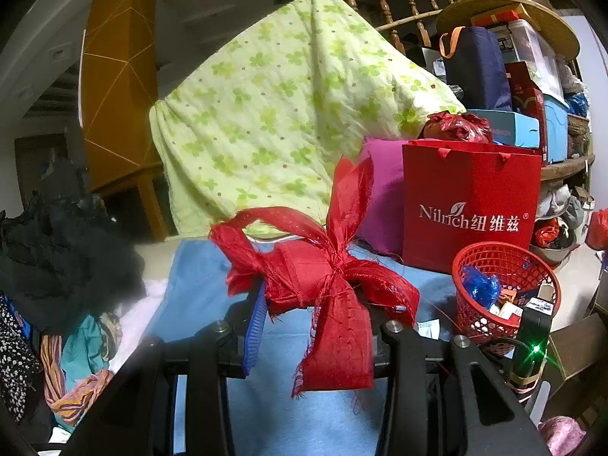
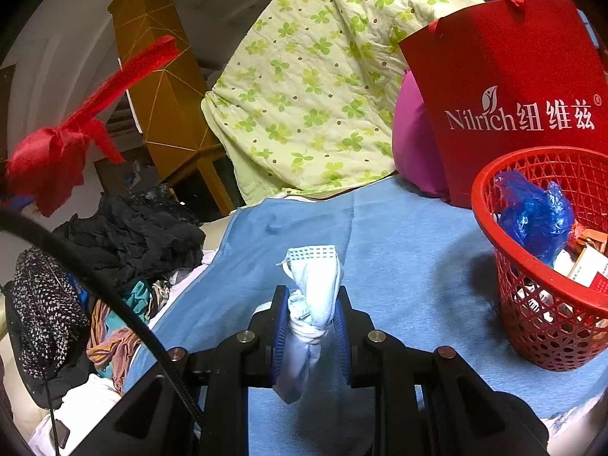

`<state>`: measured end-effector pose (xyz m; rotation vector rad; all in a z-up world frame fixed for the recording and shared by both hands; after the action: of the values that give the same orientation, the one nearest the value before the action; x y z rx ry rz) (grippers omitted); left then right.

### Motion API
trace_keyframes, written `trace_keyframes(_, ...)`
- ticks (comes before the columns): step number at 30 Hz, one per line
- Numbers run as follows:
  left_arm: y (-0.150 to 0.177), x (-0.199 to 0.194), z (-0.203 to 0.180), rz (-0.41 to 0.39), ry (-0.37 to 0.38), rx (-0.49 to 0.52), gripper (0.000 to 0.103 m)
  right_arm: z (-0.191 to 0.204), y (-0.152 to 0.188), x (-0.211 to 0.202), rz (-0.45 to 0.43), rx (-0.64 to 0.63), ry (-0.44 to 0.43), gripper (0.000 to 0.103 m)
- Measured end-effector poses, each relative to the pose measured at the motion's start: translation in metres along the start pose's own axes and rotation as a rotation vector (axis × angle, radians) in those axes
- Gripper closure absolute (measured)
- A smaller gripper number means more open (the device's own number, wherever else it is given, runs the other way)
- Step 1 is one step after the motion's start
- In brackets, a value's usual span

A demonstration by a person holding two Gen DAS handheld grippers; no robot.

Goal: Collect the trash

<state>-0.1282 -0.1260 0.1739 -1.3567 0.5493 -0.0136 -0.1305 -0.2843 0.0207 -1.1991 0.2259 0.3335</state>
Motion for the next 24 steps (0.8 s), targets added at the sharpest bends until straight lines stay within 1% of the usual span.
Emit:
trace_keyframes(13,-0.0018,-0.0003,-0.0076,0.0,0.004,0.028,0.06,0.0025,0.0004,-0.0028,-0.008,0.018,-0.014,0.078)
trace_keyframes(24,0.0054,0.0068,-0.0034,0.035,-0.005,0.02,0.06,0.0009,0.0004,-0.003,-0.008,0.019,-0.015,0.078)
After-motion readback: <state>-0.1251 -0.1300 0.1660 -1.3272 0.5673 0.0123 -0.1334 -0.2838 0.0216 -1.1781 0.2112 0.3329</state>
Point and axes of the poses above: each gripper's, at about its wrist camera, not at the fingertips, and x roughly the way its jaws point, z to its left, y to its underside, the point moved 3 cm from there along x, roughly the way its jaws point, and after that the axes turned 4 degrees about -x, right-handed, at the moved point
